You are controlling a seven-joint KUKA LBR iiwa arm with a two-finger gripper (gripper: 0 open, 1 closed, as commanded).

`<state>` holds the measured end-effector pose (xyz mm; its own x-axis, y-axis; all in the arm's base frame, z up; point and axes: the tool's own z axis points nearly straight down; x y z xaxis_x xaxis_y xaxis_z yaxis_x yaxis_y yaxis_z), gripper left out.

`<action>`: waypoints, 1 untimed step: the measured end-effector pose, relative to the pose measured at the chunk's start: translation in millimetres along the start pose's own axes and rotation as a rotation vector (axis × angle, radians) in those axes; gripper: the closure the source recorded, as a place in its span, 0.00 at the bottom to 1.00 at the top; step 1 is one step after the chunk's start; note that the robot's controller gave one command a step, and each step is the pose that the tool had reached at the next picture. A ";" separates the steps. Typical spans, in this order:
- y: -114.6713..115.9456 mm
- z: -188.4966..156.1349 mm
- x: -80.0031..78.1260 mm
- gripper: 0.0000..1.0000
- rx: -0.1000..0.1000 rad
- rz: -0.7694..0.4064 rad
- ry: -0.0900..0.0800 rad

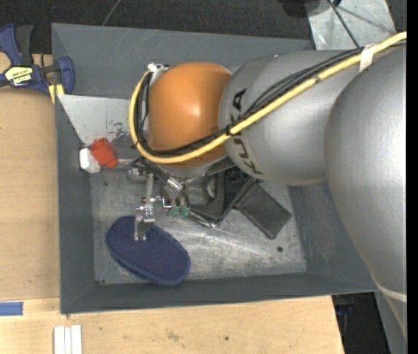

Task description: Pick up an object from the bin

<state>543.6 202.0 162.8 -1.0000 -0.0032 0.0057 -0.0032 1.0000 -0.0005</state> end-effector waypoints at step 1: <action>14.2 89.6 35.3 0.00 -0.005 0.064 -0.013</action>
Offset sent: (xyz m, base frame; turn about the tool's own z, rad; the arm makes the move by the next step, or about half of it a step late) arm -0.0385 0.0128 -0.0928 0.0645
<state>507.8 216.0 73.3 -0.9981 0.0605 -0.0071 0.0605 0.9982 0.0042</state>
